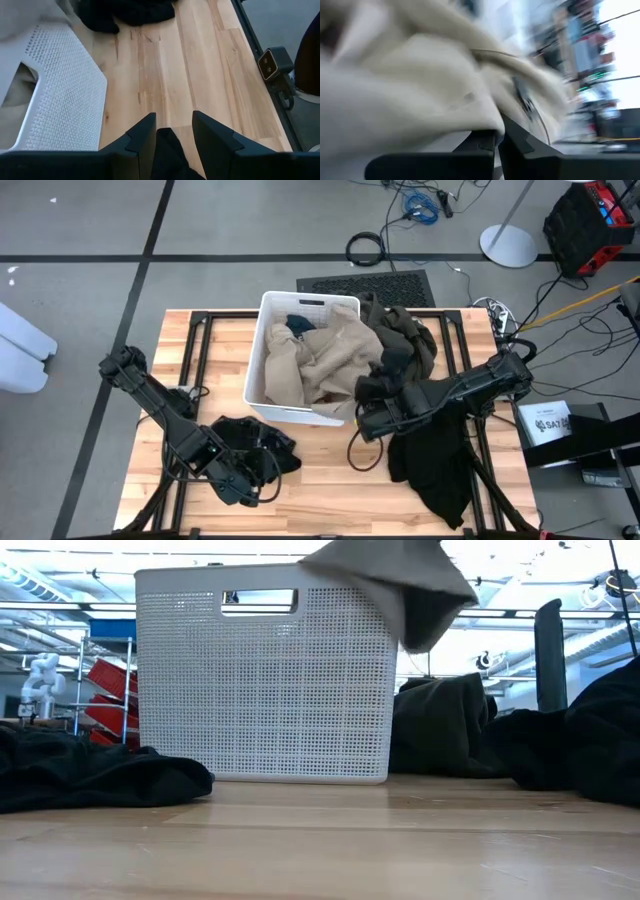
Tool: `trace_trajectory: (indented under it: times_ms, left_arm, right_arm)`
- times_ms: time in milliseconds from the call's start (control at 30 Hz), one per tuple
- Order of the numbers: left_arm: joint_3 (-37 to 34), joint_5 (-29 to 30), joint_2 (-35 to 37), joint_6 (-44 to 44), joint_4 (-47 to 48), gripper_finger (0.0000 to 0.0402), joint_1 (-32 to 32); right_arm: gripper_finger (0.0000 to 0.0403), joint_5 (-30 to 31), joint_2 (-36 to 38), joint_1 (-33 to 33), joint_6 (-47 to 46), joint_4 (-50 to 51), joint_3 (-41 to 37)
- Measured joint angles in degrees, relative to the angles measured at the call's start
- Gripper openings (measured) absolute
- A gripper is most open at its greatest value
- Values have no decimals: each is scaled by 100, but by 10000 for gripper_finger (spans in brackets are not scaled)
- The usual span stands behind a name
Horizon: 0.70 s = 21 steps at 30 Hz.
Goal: Sort clothes
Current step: Put the brown shorts into the white laundry bin
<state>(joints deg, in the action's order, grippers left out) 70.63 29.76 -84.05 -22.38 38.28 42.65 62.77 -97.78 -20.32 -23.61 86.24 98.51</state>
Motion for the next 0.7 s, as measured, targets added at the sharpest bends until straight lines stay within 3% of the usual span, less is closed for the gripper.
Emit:
trace_trajectory:
  times_ms: [100,200,300,400,567,700]
  left_arm:
    - [0,-2,0,0,-4,136,2]
    - [0,7,0,3,-7,136,-5]
    - [0,30,0,4,-7,136,-30]
    - [0,33,0,18,-5,136,-30]
    - [0,49,0,-106,13,136,21]
    - [0,47,0,-130,58,136,115]
  right_arm:
    - [1,951,2,57,796,-636,502]
    - [0,903,2,318,2379,-1943,884]
    - [0,-216,4,711,3899,-3531,997]
    - [0,-1617,-1,1123,4723,-4883,992]
    - [0,-3105,-212,1839,4892,-6234,997]
    - [0,-4021,-563,2349,4456,-6274,997]
